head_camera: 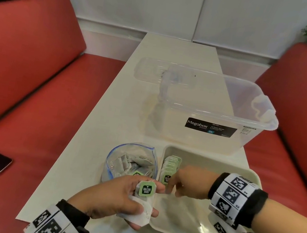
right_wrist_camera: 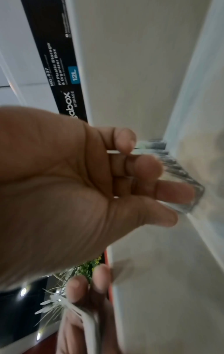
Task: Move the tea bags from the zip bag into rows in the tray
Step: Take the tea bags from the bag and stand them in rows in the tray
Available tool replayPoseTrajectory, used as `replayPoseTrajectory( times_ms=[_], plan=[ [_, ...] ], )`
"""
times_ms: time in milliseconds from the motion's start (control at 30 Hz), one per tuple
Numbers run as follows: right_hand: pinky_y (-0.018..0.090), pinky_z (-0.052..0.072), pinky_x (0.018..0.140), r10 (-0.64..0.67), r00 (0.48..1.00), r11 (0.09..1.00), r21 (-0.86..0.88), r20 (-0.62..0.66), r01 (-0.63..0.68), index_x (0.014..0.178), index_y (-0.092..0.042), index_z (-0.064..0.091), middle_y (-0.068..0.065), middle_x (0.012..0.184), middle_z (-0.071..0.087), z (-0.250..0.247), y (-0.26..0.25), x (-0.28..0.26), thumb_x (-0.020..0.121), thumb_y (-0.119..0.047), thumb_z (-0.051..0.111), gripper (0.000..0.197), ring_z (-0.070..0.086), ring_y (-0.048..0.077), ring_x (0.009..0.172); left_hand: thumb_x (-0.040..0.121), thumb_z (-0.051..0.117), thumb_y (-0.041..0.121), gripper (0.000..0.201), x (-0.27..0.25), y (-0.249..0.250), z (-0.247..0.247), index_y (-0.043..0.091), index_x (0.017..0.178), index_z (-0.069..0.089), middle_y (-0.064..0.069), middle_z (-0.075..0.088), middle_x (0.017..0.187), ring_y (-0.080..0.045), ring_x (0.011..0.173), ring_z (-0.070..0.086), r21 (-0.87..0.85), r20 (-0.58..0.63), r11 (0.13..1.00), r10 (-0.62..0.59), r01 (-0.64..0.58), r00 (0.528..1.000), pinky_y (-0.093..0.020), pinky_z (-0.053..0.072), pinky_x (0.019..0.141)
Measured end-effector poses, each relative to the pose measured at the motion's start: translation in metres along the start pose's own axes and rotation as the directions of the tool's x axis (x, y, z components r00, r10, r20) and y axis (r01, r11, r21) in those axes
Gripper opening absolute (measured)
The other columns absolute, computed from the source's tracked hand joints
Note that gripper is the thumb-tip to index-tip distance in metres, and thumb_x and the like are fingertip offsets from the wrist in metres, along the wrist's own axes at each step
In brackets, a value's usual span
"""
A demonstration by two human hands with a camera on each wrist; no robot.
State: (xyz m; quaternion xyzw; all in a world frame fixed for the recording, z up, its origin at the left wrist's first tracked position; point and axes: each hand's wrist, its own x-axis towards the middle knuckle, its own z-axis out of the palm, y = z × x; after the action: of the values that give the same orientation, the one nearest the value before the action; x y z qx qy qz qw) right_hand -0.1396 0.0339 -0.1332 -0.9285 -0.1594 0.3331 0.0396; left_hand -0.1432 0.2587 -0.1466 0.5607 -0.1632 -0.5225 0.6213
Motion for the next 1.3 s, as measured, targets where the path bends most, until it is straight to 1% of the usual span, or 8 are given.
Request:
replayPoseTrajectory(
  times_ms=[167, 300, 467, 600, 733, 967, 1167, 1300],
  plan=[
    [0.023, 0.034, 0.077, -0.048, 0.987, 0.997, -0.055, 0.15, 0.057, 0.129, -0.02, 0.054, 0.005, 0.114, 0.064, 0.008, -0.005, 0.01, 0.093, -0.01, 0.048, 0.037, 0.055, 0.023, 0.093, 0.085, 0.041, -0.022, 0.055, -0.001, -0.001, 0.001, 0.015, 0.124, 0.052, 0.012, 0.06, 0.125, -0.026, 0.11, 0.063, -0.005, -0.005, 1.0, 0.007, -0.007, 1.0, -0.035, 0.058, 0.066],
    [0.023, 0.029, 0.074, -0.049, 0.991, 0.996, -0.072, 0.124, 0.058, 0.126, -0.015, 0.055, 0.008, 0.104, 0.061, 0.008, -0.005, 0.017, 0.093, -0.01, 0.048, 0.034, 0.044, 0.015, 0.084, 0.084, 0.042, -0.021, 0.055, -0.001, -0.001, 0.0, 0.013, 0.126, 0.051, 0.01, 0.058, 0.128, -0.027, 0.11, 0.063, -0.004, -0.005, 1.0, 0.011, -0.011, 1.0, -0.034, 0.058, 0.065],
    [0.021, 0.035, 0.078, -0.022, 0.997, 1.0, 0.024, 0.07, 0.02, 0.124, -0.021, 0.058, 0.0, 0.115, 0.065, 0.008, -0.002, 0.014, 0.09, -0.021, 0.058, 0.034, 0.056, 0.019, 0.096, 0.076, 0.049, -0.013, 0.063, -0.001, -0.002, 0.0, 0.021, 0.129, 0.046, 0.004, 0.058, 0.129, -0.03, 0.109, 0.063, -0.076, -0.034, 0.996, 0.039, -0.041, 0.999, -0.034, 0.057, 0.064],
    [0.025, 0.042, 0.075, 0.053, 0.986, 0.994, 0.107, -0.158, -0.036, 0.103, -0.025, 0.067, -0.006, 0.09, 0.062, -0.009, -0.002, 0.003, 0.089, -0.025, 0.056, 0.018, 0.052, 0.012, 0.081, 0.072, 0.051, -0.012, 0.077, 0.002, 0.005, -0.003, 0.028, 0.136, 0.035, 0.0, 0.054, 0.133, -0.033, 0.109, 0.062, -0.161, -0.099, 0.982, 0.085, -0.101, 0.991, -0.035, 0.056, 0.06],
    [0.024, 0.04, 0.067, 0.069, 0.851, 0.942, 0.315, -0.521, 0.116, 0.076, -0.032, 0.055, -0.01, 0.074, 0.06, -0.027, -0.011, -0.01, 0.09, -0.03, 0.058, 0.014, 0.051, 0.005, 0.066, 0.07, 0.054, -0.009, 0.094, 0.006, 0.012, 0.001, 0.041, 0.141, 0.018, 0.002, 0.053, 0.133, -0.031, 0.106, 0.064, -0.109, -0.138, 0.987, 0.105, -0.121, 0.985, -0.04, 0.058, 0.064],
    [0.008, 0.038, 0.053, 0.029, 0.871, 0.844, 0.479, -0.491, 0.242, 0.075, -0.029, 0.058, -0.014, 0.07, 0.057, -0.031, -0.035, -0.02, 0.081, -0.024, 0.072, 0.016, 0.051, -0.009, 0.052, 0.073, 0.064, -0.005, 0.111, 0.013, 0.016, 0.008, 0.049, 0.143, -0.003, 0.015, 0.056, 0.117, -0.029, 0.103, 0.065, 0.058, -0.181, 0.991, 0.133, -0.125, 0.974, -0.06, 0.048, 0.088],
    [0.019, 0.04, 0.041, 0.224, 0.785, 0.639, 0.695, -0.578, 0.329, 0.075, -0.02, 0.054, 0.003, 0.066, 0.061, -0.039, -0.017, -0.027, 0.085, -0.006, 0.066, 0.021, 0.046, 0.009, 0.038, 0.078, 0.055, -0.016, 0.085, 0.009, 0.017, 0.005, 0.034, 0.139, 0.023, 0.003, 0.044, 0.138, -0.026, 0.106, 0.065, -0.019, -0.196, 0.98, 0.189, -0.196, 0.962, -0.046, 0.057, 0.076],
    [0.016, 0.039, 0.042, 0.252, 0.769, 0.679, 0.674, -0.587, 0.292, 0.076, -0.02, 0.049, 0.003, 0.07, 0.06, -0.039, -0.007, -0.029, 0.087, -0.006, 0.062, 0.023, 0.049, 0.005, 0.036, 0.082, 0.049, -0.021, 0.047, 0.008, 0.016, 0.004, 0.014, 0.114, 0.049, 0.009, 0.04, 0.139, -0.019, 0.108, 0.064, 0.129, -0.284, 0.958, 0.283, -0.256, 0.916, -0.052, 0.056, 0.076]
  ],
)
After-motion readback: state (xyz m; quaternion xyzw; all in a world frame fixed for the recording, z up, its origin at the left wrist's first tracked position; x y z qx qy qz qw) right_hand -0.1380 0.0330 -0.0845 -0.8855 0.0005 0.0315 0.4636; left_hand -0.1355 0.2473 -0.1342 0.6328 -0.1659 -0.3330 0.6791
